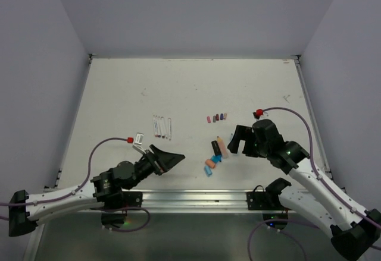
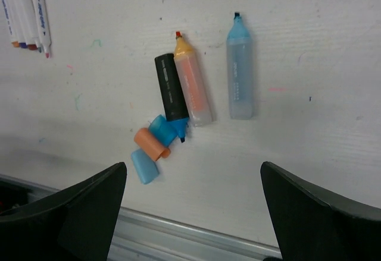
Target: Open the pen caps
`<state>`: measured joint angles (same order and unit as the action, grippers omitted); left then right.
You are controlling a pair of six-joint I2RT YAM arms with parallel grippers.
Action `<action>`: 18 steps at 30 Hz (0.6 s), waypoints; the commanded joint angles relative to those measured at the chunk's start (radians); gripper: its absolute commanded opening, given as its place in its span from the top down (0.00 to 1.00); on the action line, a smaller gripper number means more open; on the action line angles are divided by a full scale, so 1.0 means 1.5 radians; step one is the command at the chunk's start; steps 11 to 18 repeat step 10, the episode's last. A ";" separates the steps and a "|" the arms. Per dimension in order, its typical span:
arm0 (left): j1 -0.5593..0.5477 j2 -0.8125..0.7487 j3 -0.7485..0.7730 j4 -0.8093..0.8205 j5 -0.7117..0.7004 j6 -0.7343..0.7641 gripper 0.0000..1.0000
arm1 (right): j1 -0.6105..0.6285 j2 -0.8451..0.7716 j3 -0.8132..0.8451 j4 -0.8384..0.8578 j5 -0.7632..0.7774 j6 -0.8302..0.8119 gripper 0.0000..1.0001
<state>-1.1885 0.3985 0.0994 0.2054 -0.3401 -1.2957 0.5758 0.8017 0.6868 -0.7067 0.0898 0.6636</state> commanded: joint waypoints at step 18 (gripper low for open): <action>-0.004 -0.227 -0.167 0.273 0.196 0.042 0.00 | -0.001 -0.335 -0.197 0.051 -0.229 0.154 0.01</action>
